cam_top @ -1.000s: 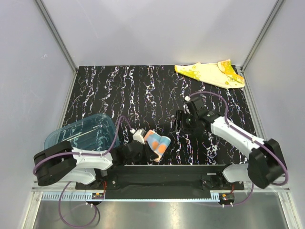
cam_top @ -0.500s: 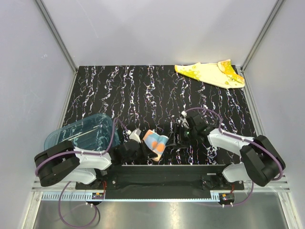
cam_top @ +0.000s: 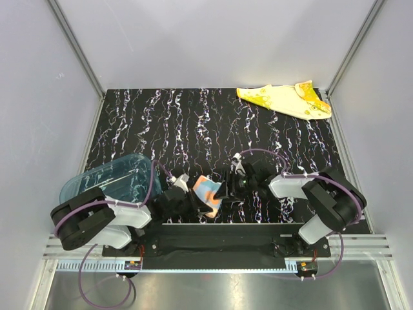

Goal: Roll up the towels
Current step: Roll the towel

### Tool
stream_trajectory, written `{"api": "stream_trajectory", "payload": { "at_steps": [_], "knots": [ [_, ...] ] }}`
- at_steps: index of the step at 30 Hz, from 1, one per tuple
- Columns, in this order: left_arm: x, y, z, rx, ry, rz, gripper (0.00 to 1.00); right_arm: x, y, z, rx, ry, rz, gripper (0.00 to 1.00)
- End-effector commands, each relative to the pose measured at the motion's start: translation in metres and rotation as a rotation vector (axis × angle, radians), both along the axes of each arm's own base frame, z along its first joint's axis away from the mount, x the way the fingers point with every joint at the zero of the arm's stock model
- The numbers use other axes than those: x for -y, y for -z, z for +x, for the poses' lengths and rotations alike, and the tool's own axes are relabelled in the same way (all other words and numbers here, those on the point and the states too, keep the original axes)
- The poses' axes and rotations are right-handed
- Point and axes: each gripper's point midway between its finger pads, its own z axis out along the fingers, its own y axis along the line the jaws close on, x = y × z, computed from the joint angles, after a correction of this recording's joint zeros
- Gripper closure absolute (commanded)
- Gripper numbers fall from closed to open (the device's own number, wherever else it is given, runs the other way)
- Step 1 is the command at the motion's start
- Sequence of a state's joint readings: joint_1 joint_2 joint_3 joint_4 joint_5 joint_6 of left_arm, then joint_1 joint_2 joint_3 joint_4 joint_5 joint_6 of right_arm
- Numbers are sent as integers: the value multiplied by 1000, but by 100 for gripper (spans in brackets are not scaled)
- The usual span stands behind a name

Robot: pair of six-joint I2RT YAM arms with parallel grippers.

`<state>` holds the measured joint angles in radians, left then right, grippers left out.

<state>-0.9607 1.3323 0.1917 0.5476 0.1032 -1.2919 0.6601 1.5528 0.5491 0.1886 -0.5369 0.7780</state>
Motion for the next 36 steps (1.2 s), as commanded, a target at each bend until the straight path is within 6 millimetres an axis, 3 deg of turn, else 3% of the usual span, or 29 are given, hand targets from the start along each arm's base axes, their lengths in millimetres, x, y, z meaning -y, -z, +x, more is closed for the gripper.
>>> {"api": "stream_trajectory", "payload": {
  "at_steps": [1,5,10,15,20,21,22,24,28,30,31,34,36],
  "knots": [
    [-21,29,-13,-66,0,72,100,-9,9,0,10,-11,11,38],
    [-23,30,-12,-70,-4,47,100,-15,13,3,17,-17,20,47],
    [-21,27,-10,-53,10,34,87,-19,17,5,13,-20,16,70],
    [-21,26,-5,-18,29,105,79,-13,21,7,-1,-8,-69,77],
    [-34,21,2,50,38,270,50,0,14,10,-1,19,-180,78],
    [-28,12,3,71,54,275,48,2,14,10,-3,20,-200,79],
    [-32,9,11,115,38,323,47,6,12,11,-6,23,-232,78],
    [-42,6,7,131,52,408,43,10,11,11,-10,28,-266,79],
    [-45,-32,25,284,33,523,41,19,9,10,-28,33,-345,80],
    [-46,-40,21,351,83,596,42,18,6,12,-31,38,-358,80],
    [-42,-56,29,411,59,614,42,21,7,9,-46,42,-380,80],
    [-30,-68,25,535,121,696,42,19,5,8,-57,34,-400,80],
    [-10,-78,18,613,179,719,42,17,6,8,-62,30,-409,80]
  ]
}}
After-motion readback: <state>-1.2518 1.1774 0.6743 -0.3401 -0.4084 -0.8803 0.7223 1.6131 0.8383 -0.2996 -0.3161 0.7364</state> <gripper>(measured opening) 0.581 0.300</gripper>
